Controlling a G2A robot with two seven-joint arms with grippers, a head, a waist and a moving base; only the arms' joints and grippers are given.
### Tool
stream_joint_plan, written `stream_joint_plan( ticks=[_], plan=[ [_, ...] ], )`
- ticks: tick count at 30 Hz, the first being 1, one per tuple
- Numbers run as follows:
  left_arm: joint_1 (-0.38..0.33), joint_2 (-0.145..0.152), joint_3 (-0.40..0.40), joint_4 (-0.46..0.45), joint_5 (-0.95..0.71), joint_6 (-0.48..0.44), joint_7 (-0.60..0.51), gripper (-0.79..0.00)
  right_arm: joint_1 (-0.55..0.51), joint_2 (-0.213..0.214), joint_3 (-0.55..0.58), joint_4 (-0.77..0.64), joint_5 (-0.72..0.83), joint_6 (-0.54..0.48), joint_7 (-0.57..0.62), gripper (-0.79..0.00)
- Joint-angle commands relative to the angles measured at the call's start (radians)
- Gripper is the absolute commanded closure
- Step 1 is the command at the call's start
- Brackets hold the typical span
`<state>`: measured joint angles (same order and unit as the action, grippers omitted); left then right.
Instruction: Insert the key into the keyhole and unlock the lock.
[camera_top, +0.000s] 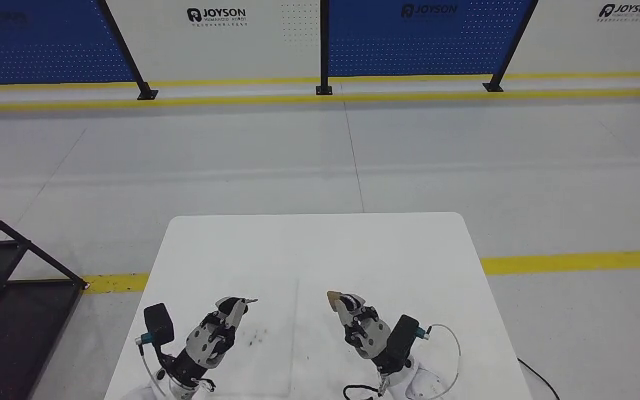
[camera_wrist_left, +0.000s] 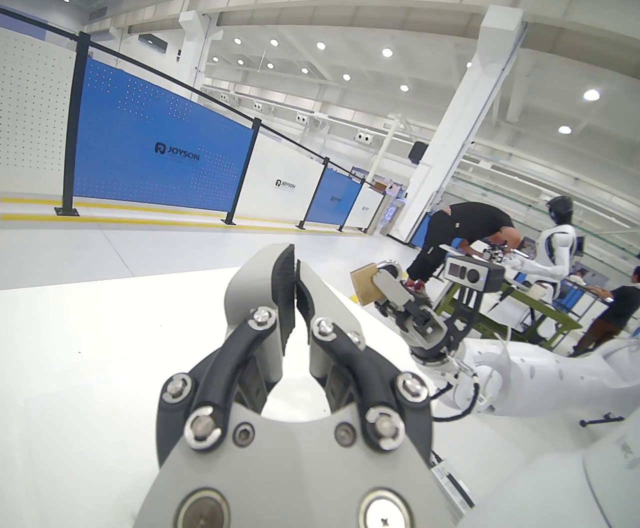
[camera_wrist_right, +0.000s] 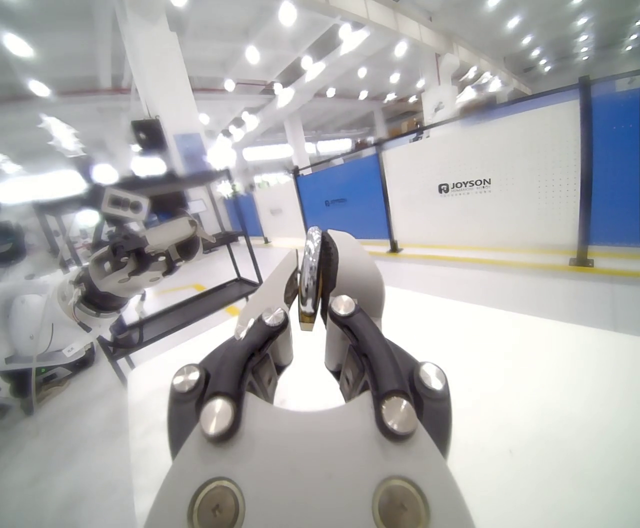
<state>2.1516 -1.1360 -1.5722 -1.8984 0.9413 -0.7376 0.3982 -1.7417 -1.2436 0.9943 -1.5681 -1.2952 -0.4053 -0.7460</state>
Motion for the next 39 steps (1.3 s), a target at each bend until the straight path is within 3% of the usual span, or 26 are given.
stream_joint_plan(
  ticks=[1, 5, 9, 16, 20, 25, 32, 39],
  plan=[
    [0.0, 0.0, 0.0, 0.0, 0.0, 0.0, 0.0, 0.0, 0.0, 0.0, 0.0, 0.0, 0.0, 0.0, 0.0, 0.0],
    [0.0, 0.0, 0.0, 0.0, 0.0, 0.0, 0.0, 0.0, 0.002, -0.001, -0.004, -0.005, 0.007, -0.002, 0.005, 0.0],
    [-0.014, -0.002, 0.047, -0.019, -0.055, -0.034, -0.026, 0.0, 0.014, -0.01, -0.04, -0.023, 0.114, -0.081, -0.007, 0.0],
    [-0.027, -0.008, 0.118, -0.007, -0.106, -0.13, 0.013, 0.0, 0.068, -0.031, -0.111, 0.004, 0.329, -0.316, -0.119, 0.0],
    [-0.057, -0.012, 0.178, 0.039, -0.2, -0.264, 0.056, 0.0, 0.116, -0.046, -0.153, 0.06, 0.469, -0.453, -0.111, 0.0],
    [-0.11, -0.015, 0.256, 0.072, -0.303, -0.275, 0.05, 0.0, 0.17, -0.062, -0.189, 0.133, 0.597, -0.605, -0.064, 0.0],
    [-0.186, -0.01, 0.358, 0.115, -0.444, -0.275, -0.001, 0.0, 0.191, -0.074, -0.211, 0.156, 0.609, -0.607, -0.062, 0.0],
    [-0.234, -0.017, 0.395, 0.155, -0.442, -0.275, -0.014, 0.0, 0.185, -0.084, -0.201, 0.167, 0.587, -0.602, -0.062, 0.0]
  ],
)
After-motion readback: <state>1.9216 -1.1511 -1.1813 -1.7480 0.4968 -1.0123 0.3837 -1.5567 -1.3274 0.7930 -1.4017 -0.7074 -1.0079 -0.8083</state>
